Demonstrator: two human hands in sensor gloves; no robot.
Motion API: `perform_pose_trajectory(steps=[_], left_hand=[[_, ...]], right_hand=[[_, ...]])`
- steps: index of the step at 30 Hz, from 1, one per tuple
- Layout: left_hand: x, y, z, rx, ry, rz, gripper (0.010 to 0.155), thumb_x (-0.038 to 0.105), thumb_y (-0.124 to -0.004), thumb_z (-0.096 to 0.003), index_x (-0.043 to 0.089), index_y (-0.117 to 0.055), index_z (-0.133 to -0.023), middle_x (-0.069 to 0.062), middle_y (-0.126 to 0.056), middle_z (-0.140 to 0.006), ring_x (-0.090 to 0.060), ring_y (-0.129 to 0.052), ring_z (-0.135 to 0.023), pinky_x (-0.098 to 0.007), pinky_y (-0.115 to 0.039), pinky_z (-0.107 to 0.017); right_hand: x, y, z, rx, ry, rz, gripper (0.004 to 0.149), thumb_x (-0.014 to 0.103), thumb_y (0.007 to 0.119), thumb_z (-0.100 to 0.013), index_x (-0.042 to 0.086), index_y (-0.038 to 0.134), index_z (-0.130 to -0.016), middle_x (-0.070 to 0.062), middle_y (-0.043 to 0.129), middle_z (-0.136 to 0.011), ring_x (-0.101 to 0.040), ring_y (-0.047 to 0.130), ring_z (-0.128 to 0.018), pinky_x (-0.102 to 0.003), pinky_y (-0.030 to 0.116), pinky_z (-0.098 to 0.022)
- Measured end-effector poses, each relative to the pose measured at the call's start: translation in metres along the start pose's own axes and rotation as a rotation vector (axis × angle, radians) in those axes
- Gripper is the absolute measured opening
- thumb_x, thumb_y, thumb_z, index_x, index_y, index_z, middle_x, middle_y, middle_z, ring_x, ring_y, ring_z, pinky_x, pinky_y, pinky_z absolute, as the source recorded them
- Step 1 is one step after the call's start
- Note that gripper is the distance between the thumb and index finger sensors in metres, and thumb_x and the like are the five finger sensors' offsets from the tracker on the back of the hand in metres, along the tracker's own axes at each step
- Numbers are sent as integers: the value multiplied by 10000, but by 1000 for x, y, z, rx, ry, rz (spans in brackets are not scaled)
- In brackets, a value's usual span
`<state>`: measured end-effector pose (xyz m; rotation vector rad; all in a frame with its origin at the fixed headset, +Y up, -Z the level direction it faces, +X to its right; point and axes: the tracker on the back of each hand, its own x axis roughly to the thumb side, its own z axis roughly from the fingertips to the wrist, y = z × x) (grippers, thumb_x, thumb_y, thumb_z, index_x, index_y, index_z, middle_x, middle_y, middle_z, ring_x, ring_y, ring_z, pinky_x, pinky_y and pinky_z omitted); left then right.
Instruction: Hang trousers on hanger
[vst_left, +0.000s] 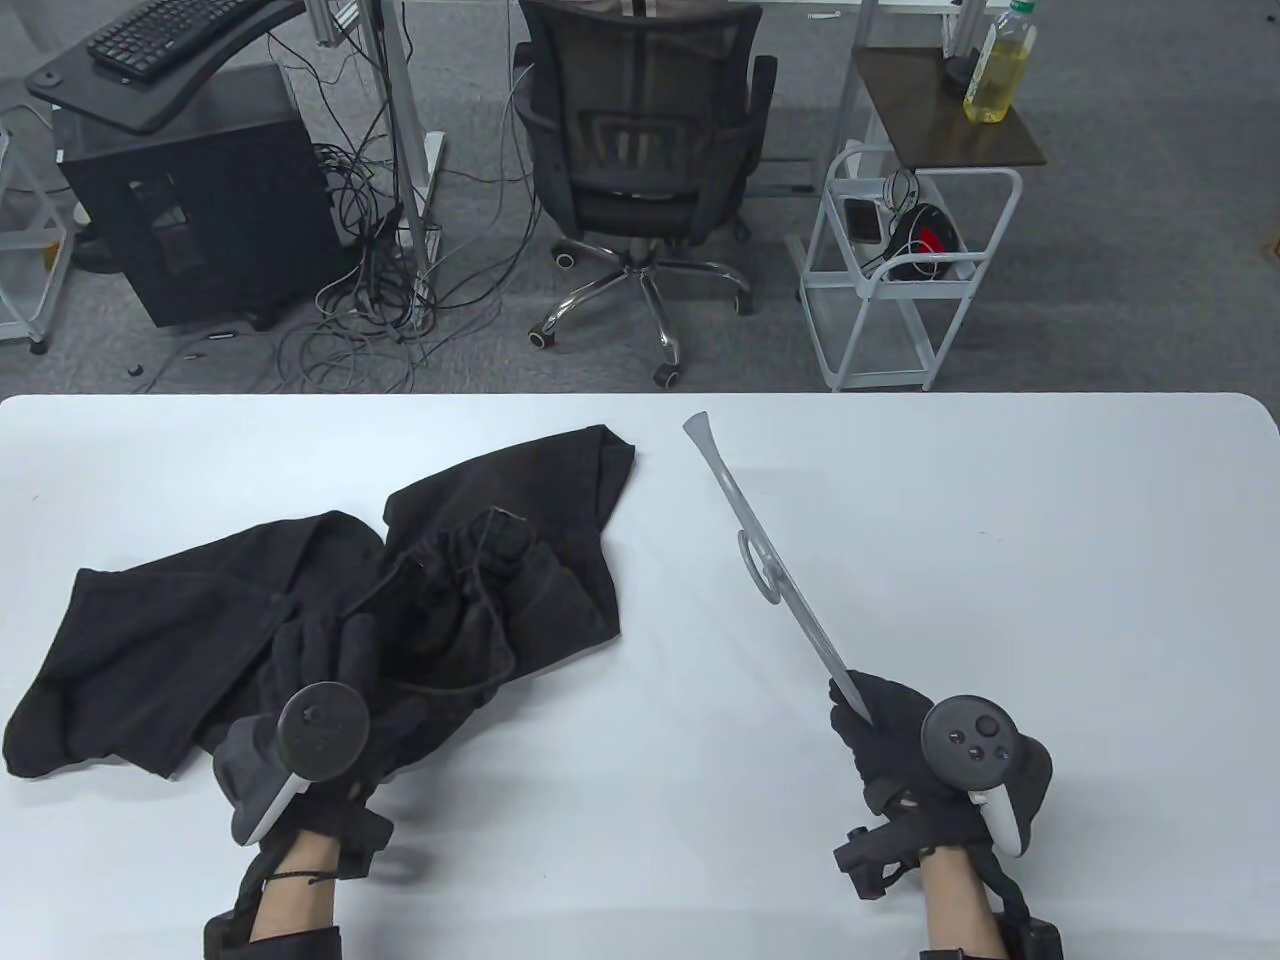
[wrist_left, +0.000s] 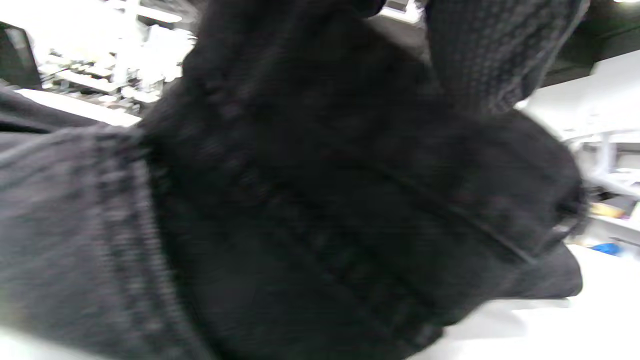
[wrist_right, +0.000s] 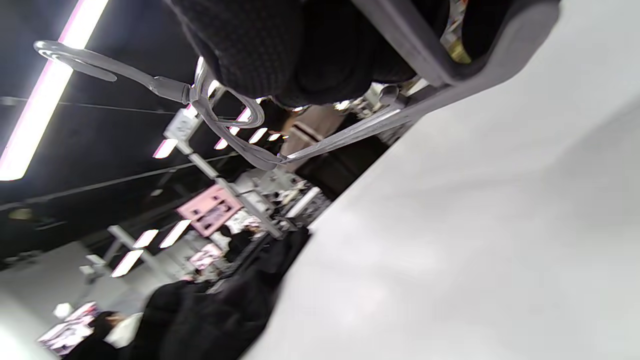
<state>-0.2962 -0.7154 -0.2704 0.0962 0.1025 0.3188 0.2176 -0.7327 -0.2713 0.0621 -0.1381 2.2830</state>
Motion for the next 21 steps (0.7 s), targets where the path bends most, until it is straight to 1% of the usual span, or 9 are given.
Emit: perform_pose_trajectory(steps=[1,3,5,7,9,11,14,17,21], left_hand=[[-3,0,-1,-9,26,3,878,522,-855,-428,198,-417,-1117,-181,-200,-1172,-494,-183,-1056,-676,-312,-707],[-8,-1,-2,-48,98,23,804,490,-866,-431,202,-510,-1091,-187,-223,-1170,-508,-255,-1060,-684,-389,-705],[-11,-1,-3,-36,106,47,764,445,-881,-432,208,-544,-1076,-187,-308,-1167,-504,-479,-1045,-666,-541,-684],[-13,1,-3,-42,145,38,694,412,-890,-432,215,-620,-1040,-178,-355,-1165,-487,-546,-1029,-637,-602,-673],[-14,2,-3,-31,132,62,552,379,-879,-444,186,-747,-944,-170,-438,-1149,-437,-666,-981,-583,-680,-651],[-14,6,-1,34,129,88,446,340,-875,-446,185,-819,-861,-143,-559,-1113,-403,-767,-914,-547,-743,-608],[-9,11,2,74,82,81,431,326,-874,-443,185,-826,-847,-118,-620,-1087,-373,-817,-877,-517,-787,-580],[-2,15,5,120,14,81,423,311,-866,-444,200,-817,-849,-107,-624,-1088,-363,-821,-879,-505,-806,-569],[9,18,8,137,-98,71,421,303,-853,-451,222,-801,-860,-95,-599,-1105,-365,-792,-912,-513,-794,-590]], right_hand=[[2,0,0,11,-23,-2,447,333,801,-444,247,785,-882,-35,886,-739,-306,713,-864,-551,651,-640],[7,-1,1,51,-80,-24,450,335,798,-441,256,782,-884,-30,887,-746,-301,716,-868,-552,635,-647],[11,0,2,99,-122,-53,454,328,800,-440,253,784,-887,-41,887,-757,-312,715,-870,-562,620,-650],[16,-1,3,147,-157,-23,458,324,798,-435,251,789,-886,-43,897,-753,-310,726,-867,-566,617,-653],[21,-1,3,184,-177,20,463,323,798,-426,263,795,-885,-33,913,-746,-298,743,-866,-573,600,-661],[28,-1,6,260,-209,26,468,319,798,-429,261,793,-893,-34,918,-743,-295,748,-865,-576,587,-666],[42,0,11,328,-268,61,473,322,805,-419,270,806,-889,-25,937,-730,-285,773,-858,-574,587,-667],[51,7,15,405,-298,108,475,324,807,-416,273,810,-889,-21,944,-726,-283,781,-855,-571,589,-666],[58,19,17,444,-321,198,485,322,809,-415,277,806,-898,-17,951,-726,-279,794,-848,-580,572,-669]])
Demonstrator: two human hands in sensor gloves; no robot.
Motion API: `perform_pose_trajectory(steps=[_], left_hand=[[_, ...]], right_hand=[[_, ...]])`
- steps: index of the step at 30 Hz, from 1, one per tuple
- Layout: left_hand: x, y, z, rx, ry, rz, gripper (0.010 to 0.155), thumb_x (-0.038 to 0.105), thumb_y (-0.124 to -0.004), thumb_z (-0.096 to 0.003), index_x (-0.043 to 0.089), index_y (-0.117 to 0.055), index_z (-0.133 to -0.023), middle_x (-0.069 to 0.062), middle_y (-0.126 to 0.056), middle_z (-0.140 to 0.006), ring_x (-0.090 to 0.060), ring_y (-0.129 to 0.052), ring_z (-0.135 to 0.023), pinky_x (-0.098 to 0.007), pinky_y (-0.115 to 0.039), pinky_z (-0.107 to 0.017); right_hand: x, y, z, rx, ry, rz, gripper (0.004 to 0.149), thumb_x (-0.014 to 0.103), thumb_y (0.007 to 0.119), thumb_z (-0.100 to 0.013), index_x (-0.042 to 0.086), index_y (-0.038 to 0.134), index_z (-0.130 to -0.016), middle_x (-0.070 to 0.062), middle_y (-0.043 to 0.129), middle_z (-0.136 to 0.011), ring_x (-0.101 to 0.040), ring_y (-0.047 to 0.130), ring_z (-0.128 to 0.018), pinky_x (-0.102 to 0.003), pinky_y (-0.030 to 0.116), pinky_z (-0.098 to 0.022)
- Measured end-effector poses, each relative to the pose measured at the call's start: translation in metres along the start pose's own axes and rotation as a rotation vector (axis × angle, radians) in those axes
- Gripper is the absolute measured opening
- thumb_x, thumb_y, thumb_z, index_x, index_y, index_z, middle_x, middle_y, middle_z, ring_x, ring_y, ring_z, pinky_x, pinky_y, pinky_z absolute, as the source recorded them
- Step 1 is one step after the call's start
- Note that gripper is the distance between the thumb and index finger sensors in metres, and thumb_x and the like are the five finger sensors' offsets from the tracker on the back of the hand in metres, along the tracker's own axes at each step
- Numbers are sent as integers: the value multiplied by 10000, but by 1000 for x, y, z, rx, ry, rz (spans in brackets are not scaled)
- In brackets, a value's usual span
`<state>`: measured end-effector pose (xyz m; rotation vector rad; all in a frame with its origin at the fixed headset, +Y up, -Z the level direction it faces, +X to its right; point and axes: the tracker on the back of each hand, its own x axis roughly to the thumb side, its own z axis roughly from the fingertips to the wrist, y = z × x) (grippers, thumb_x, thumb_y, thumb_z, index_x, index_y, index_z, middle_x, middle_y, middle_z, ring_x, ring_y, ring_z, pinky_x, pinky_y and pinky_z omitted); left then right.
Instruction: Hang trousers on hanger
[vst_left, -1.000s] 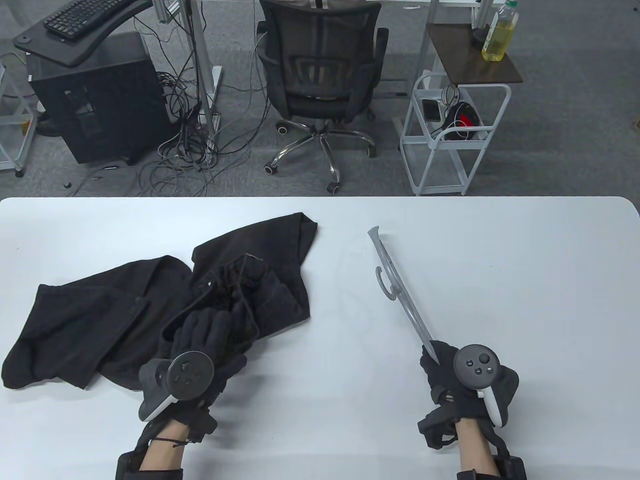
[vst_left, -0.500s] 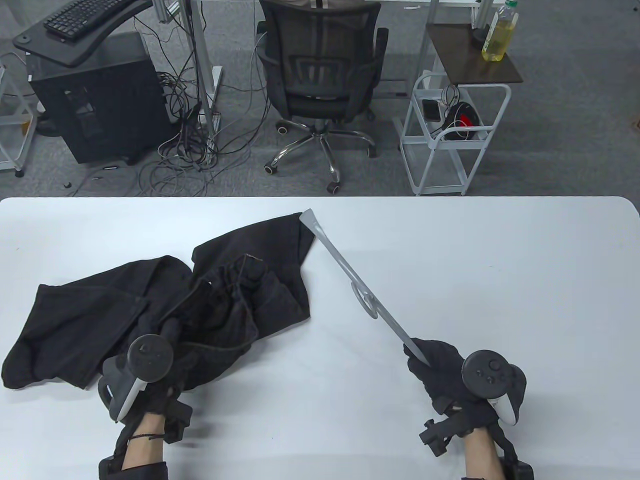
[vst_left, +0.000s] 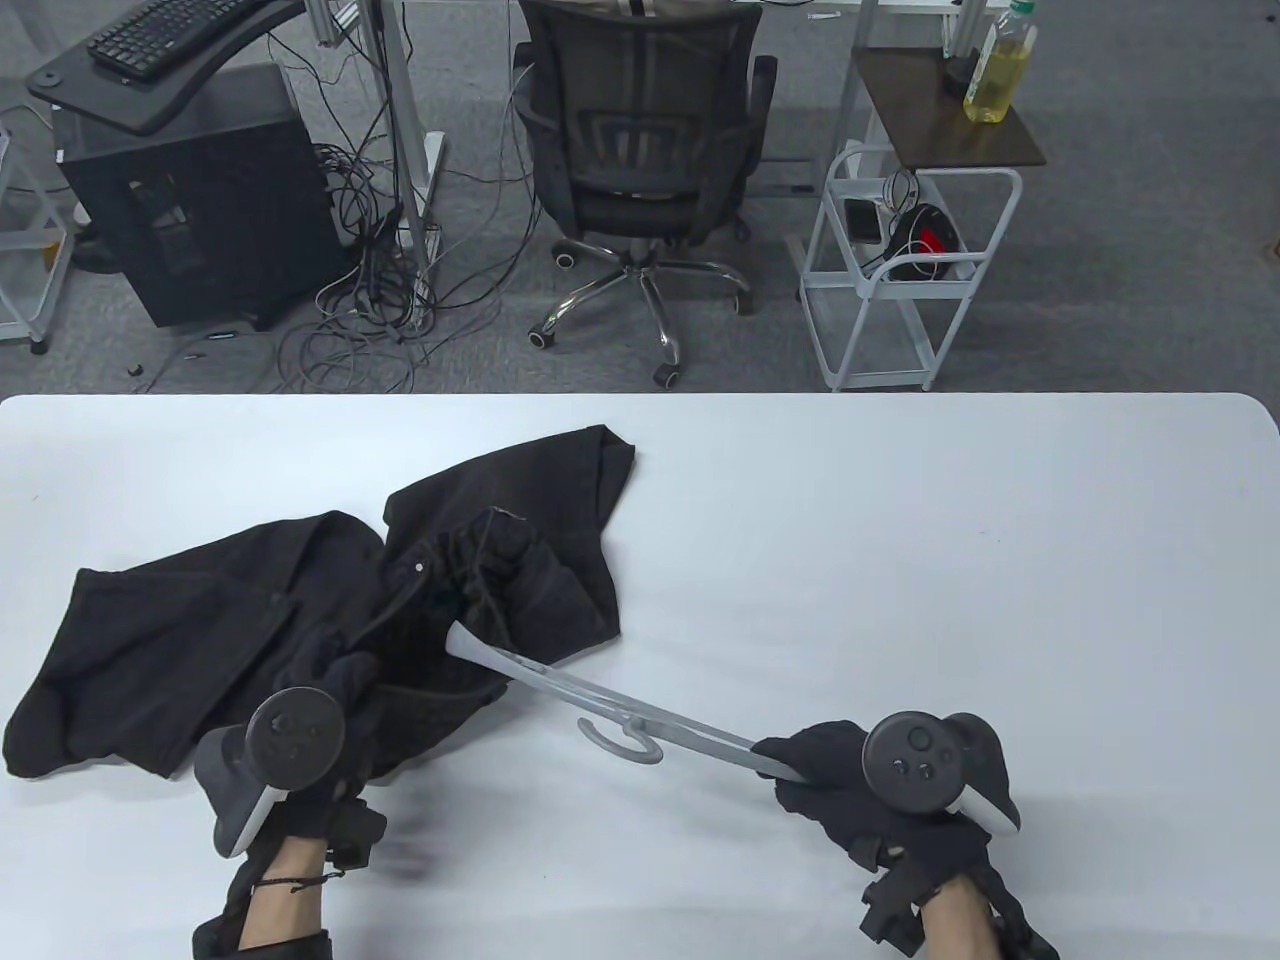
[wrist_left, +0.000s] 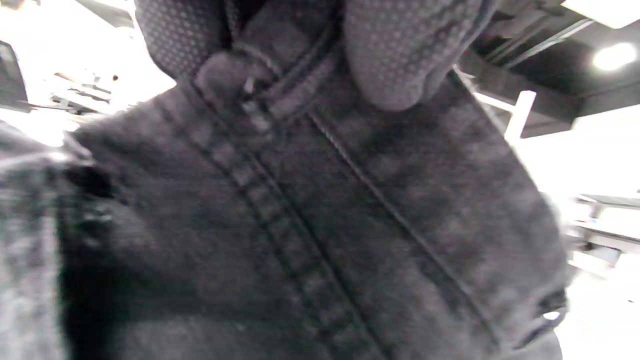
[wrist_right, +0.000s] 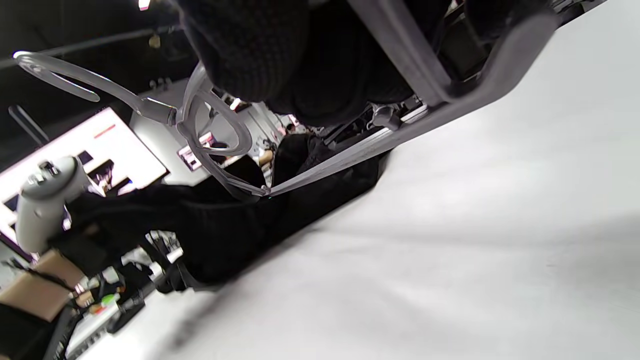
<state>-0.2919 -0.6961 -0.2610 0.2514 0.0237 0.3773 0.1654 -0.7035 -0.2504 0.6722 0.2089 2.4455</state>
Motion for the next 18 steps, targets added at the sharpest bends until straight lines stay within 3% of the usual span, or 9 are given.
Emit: perform_pose_trajectory(steps=[6,10,14,18], left_hand=[[33,-5,8,-41,-201,-76,420,304,-828,-466,285,-767,-881,-43,-558,-1139,-331,-742,-981,-531,-760,-643],[44,-3,12,-20,-275,-59,419,309,-822,-468,324,-759,-881,-26,-577,-1135,-319,-755,-982,-543,-750,-657],[52,-5,14,-78,-347,127,417,302,-814,-475,343,-750,-885,-17,-598,-1127,-328,-734,-994,-565,-706,-690],[61,-10,16,-126,-397,190,419,302,-815,-476,343,-751,-888,-17,-616,-1118,-333,-741,-990,-567,-703,-693]], right_hand=[[27,17,-6,-84,-62,223,495,306,794,-404,299,791,-899,-19,926,-788,-277,768,-875,-600,475,-702],[33,22,-7,-179,-93,230,515,303,781,-405,318,765,-919,-27,884,-836,-291,726,-900,-603,417,-720],[35,23,-5,-255,-91,270,520,309,769,-405,341,748,-923,-13,867,-850,-280,695,-923,-599,375,-734],[35,19,-1,-339,-66,322,532,319,750,-409,367,722,-938,-6,863,-856,-274,682,-934,-598,363,-737]])
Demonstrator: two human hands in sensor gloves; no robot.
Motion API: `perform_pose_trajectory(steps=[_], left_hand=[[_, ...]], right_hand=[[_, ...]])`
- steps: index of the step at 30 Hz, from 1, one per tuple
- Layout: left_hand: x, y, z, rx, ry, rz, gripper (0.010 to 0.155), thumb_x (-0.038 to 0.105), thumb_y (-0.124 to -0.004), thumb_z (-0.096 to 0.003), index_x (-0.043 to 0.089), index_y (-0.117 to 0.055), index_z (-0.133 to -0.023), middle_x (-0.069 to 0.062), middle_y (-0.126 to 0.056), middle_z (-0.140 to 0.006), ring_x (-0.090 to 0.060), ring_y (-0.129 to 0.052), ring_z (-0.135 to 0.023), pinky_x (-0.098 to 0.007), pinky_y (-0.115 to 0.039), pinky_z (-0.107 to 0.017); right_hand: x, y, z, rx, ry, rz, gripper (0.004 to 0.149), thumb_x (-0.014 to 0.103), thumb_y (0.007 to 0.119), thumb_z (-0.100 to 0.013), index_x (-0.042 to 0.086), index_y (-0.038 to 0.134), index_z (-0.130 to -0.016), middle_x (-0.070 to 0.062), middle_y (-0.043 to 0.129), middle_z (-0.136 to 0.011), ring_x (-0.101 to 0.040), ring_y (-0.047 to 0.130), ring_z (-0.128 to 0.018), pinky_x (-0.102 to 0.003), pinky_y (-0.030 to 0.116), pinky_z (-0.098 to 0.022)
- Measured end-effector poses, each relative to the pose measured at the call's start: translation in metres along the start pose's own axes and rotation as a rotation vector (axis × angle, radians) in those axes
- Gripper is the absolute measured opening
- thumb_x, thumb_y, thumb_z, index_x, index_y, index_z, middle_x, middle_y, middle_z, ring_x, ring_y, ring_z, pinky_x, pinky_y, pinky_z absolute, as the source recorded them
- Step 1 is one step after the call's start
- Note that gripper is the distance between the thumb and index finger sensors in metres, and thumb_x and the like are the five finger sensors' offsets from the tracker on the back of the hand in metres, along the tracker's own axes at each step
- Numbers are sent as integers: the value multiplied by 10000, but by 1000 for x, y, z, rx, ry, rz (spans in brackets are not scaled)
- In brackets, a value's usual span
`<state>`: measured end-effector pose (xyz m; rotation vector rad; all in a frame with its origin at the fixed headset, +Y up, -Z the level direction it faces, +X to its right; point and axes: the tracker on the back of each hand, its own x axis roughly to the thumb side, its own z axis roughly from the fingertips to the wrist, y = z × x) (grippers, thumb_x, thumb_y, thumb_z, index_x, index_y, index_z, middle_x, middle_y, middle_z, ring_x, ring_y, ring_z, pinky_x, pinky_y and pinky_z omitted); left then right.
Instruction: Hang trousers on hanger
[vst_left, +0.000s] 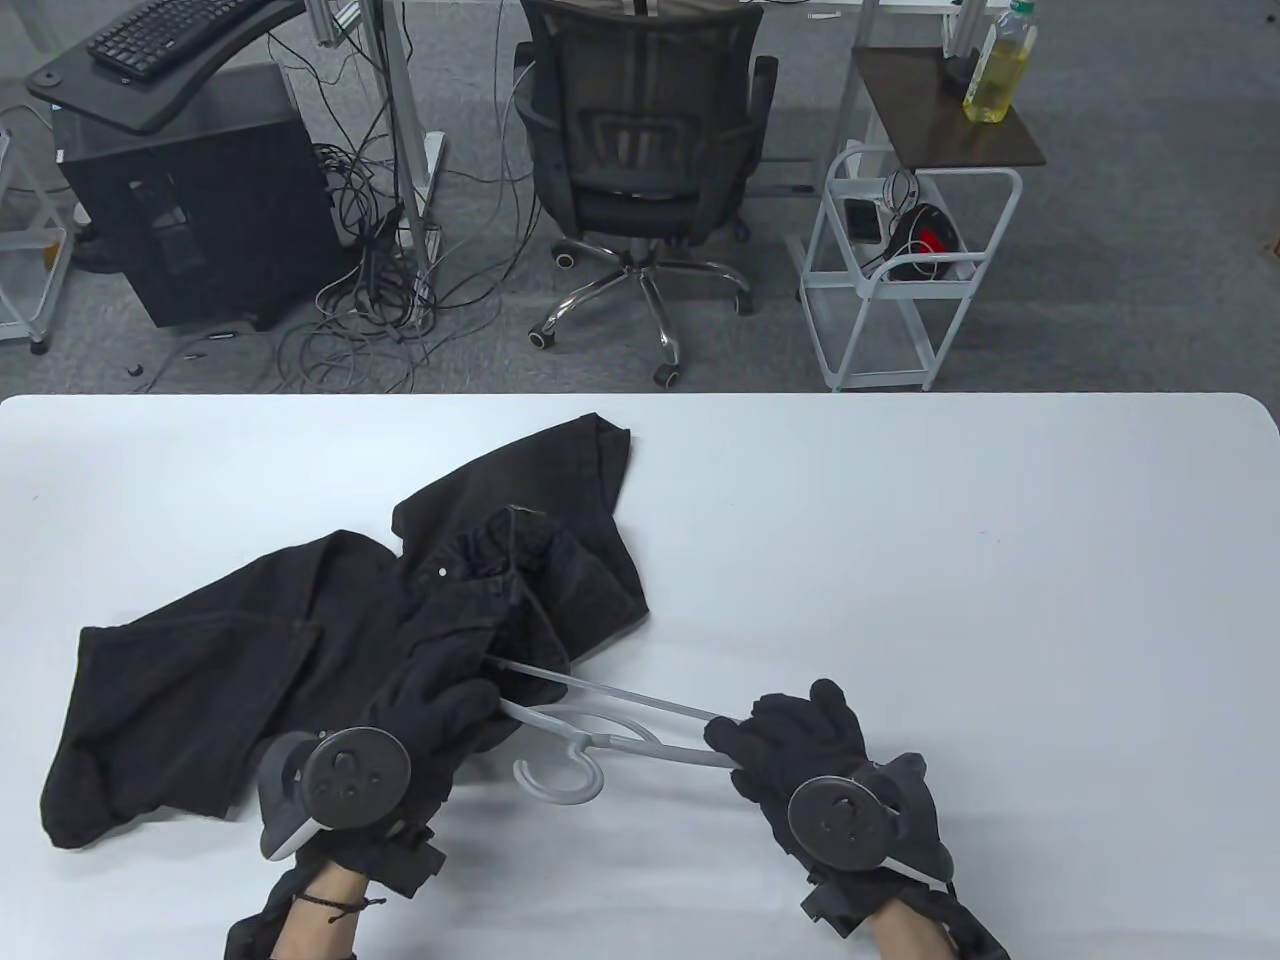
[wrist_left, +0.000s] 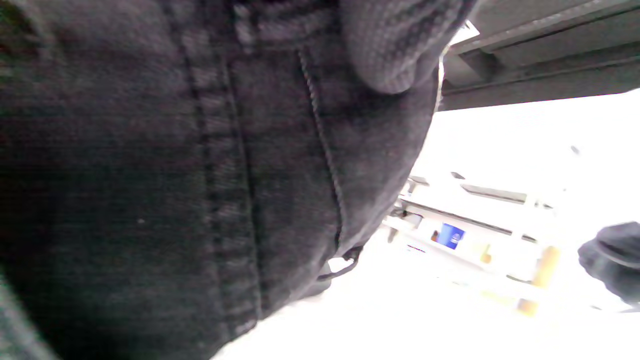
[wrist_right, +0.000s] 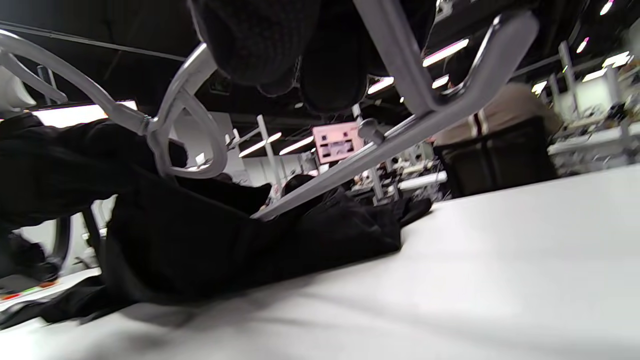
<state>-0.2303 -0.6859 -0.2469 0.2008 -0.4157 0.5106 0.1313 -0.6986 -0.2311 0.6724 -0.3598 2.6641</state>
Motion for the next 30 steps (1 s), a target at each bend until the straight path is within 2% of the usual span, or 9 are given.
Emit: perform_pose_trajectory(steps=[3,6,12,16,22,27,30], left_hand=[[6,-7,-2,-33,-37,51,419,295,-814,-478,338,-748,-890,-12,-628,-1111,-336,-751,-981,-563,-712,-686],[11,-12,-3,-50,-64,83,421,292,-813,-480,331,-746,-894,-13,-634,-1108,-343,-750,-978,-566,-710,-685],[27,-20,-3,-89,-136,115,423,295,-818,-479,326,-750,-895,-13,-653,-1101,-339,-777,-961,-558,-728,-675],[36,-27,-3,-103,-191,230,421,281,-822,-475,312,-755,-889,-4,-688,-1081,-334,-816,-929,-542,-748,-666],[34,-26,-4,-96,-182,344,433,261,-821,-478,285,-739,-903,-16,-693,-1073,-312,-849,-905,-513,-776,-659],[28,-30,-6,-120,-156,260,632,313,-835,-475,279,-577,-1051,-42,-659,-1092,-341,-800,-938,-545,-725,-678],[21,-29,-5,-126,-56,71,834,531,-784,-462,192,-398,-1118,-105,-594,-1118,-414,-722,-963,-609,-649,-674]], right_hand=[[-3,-3,2,-50,26,20,532,317,750,-402,391,727,-928,4,858,-860,-267,677,-938,-596,374,-738],[-8,-2,2,-50,46,-35,533,318,750,-403,384,728,-932,3,857,-854,-265,683,-931,-594,391,-735],[-9,1,1,-38,43,-61,528,316,759,-403,383,742,-926,6,858,-854,-262,684,-932,-593,388,-736],[-3,8,-1,14,6,-75,520,313,769,-399,376,759,-915,23,892,-821,-248,727,-911,-590,432,-731],[-9,13,-2,27,28,-186,517,311,769,-396,361,772,-910,20,913,-795,-254,768,-881,-592,485,-716],[-8,21,-3,62,40,-204,517,316,765,-400,352,770,-915,19,927,-773,-259,803,-851,-592,540,-693],[-8,25,-4,76,58,-233,517,320,761,-402,344,768,-919,15,934,-763,-265,825,-829,-587,583,-678]])
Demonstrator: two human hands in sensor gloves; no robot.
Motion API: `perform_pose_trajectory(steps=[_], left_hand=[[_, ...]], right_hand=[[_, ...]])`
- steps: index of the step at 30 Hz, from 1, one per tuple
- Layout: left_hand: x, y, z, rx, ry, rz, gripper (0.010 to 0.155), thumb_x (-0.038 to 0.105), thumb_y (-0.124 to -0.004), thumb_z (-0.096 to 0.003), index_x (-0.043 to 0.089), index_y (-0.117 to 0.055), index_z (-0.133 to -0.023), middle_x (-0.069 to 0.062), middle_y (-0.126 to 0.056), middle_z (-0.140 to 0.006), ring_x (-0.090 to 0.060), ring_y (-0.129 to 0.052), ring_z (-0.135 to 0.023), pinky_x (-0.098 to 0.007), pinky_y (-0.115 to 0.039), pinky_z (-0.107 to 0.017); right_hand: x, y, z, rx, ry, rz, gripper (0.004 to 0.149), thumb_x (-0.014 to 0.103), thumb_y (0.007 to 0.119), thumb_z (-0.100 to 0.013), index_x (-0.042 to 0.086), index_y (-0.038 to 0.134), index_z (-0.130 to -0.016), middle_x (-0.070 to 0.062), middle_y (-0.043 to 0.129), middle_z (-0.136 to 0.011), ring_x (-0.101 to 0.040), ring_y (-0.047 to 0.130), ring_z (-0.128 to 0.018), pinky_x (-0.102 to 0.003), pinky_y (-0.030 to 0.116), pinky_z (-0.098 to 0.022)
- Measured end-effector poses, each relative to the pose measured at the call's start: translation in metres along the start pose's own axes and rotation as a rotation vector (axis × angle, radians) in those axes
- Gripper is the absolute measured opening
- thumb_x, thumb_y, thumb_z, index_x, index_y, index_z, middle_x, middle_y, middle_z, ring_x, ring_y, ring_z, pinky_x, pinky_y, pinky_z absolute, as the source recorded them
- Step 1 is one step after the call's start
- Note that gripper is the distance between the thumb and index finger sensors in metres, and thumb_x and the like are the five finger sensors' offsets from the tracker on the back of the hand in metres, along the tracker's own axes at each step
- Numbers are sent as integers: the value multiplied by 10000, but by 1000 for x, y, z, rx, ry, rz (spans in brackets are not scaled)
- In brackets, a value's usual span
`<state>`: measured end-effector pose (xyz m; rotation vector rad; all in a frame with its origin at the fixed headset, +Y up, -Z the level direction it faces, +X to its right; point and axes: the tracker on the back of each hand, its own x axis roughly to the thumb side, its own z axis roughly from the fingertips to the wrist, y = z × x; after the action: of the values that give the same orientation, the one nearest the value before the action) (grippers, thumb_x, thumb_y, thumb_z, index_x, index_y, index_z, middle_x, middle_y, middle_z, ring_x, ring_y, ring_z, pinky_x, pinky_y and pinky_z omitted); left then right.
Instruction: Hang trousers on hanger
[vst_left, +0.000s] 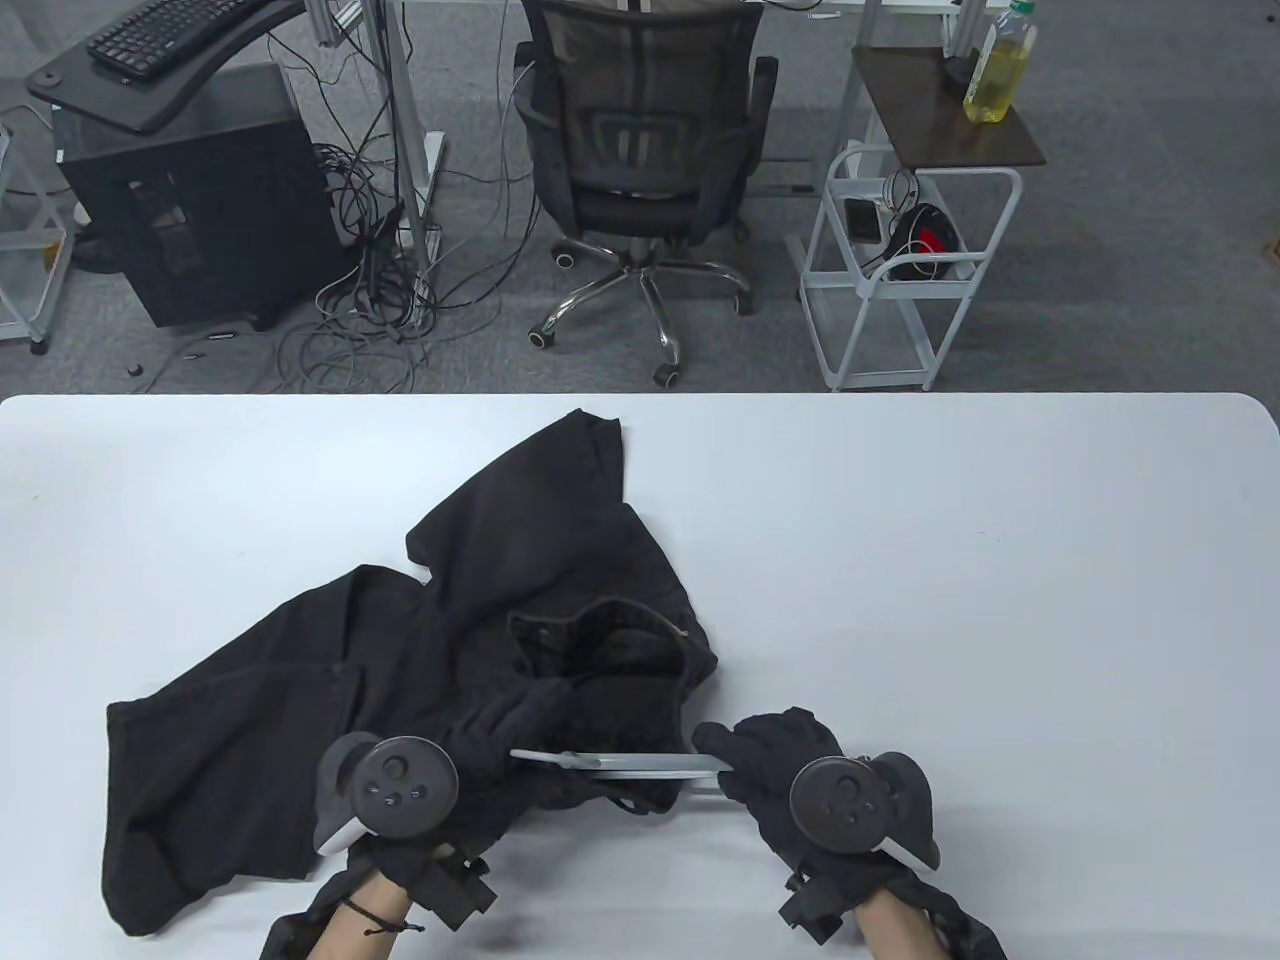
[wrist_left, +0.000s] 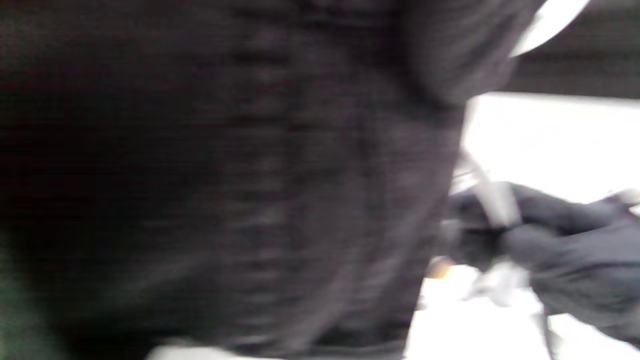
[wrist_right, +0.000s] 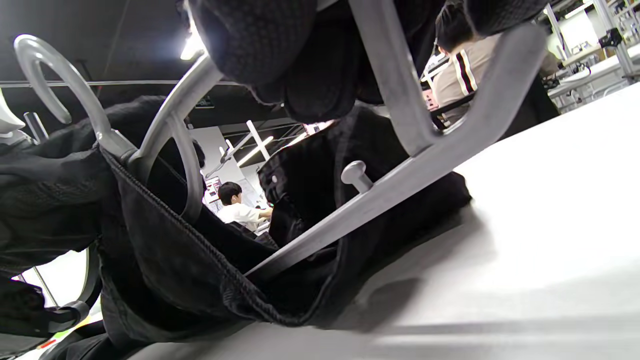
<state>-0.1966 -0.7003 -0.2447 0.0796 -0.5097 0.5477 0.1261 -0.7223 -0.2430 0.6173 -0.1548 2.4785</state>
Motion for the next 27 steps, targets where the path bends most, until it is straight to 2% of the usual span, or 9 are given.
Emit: perform_pose_trajectory(steps=[2,4,6,9,12,17,21,25,27], left_hand=[[-7,0,0,-16,59,-108,861,662,-703,-449,166,-466,-1111,-129,-603,-1121,-443,-714,-963,-637,-627,-668],[-12,-1,0,-52,100,-114,844,714,-655,-441,168,-574,-1079,-126,-667,-1096,-452,-740,-945,-654,-617,-663],[-12,-4,-1,-54,60,-54,764,685,-657,-448,176,-687,-1018,-112,-777,-1025,-435,-832,-869,-645,-667,-627],[-1,-9,-2,-38,-13,30,703,638,-657,-452,181,-740,-980,-100,-834,-976,-411,-892,-810,-627,-712,-595],[7,-12,-1,-12,-41,-20,694,621,-638,-450,193,-721,-990,-58,-853,-965,-360,-929,-797,-596,-753,-593],[8,-13,-1,-10,-65,15,705,626,-701,-422,205,-703,-988,-32,-854,-956,-318,-947,-783,-559,-783,-587],[9,-13,-1,-15,-68,48,626,584,-768,-429,222,-756,-940,-12,-903,-897,-287,-992,-715,-524,-828,-546],[9,-10,-1,15,-68,41,576,546,-803,-431,220,-790,-906,-6,-937,-837,-261,-1019,-666,-497,-863,-512],[8,-7,0,31,-69,32,564,540,-809,-430,223,-799,-896,-2,-945,-822,-253,-1027,-651,-492,-870,-505]], right_hand=[[-1,2,-1,12,7,-20,518,320,763,-404,340,767,-921,9,936,-759,-268,833,-821,-586,594,-671],[-1,5,-1,20,10,-23,517,320,763,-405,335,769,-921,8,940,-754,-270,838,-813,-585,605,-666],[-1,7,-2,26,15,-30,516,323,762,-406,331,769,-922,10,941,-750,-270,847,-805,-581,622,-658],[-1,10,-3,64,17,-77,517,322,764,-409,328,765,-926,2,940,-750,-275,846,-802,-579,621,-656],[0,15,-3,88,13,-96,517,319,766,-410,327,761,-927,4,939,-747,-274,847,-800,-574,619,-659],[8,14,-2,49,-25,-92,512,307,781,-404,315,780,-916,10,948,-728,-267,854,-792,-570,599,-670],[9,13,-2,41,-32,-98,511,303,804,-400,298,796,-911,7,955,-728,-269,855,-795,-566,597,-674],[5,15,-4,107,-19,-135,524,337,817,-422,277,765,-941,-9,920,-810,-283,818,-839,-556,604,-669],[3,13,-6,131,-17,-201,551,409,784,-435,256,741,-963,-46,872,-885,-319,764,-881,-567,589,-670]])
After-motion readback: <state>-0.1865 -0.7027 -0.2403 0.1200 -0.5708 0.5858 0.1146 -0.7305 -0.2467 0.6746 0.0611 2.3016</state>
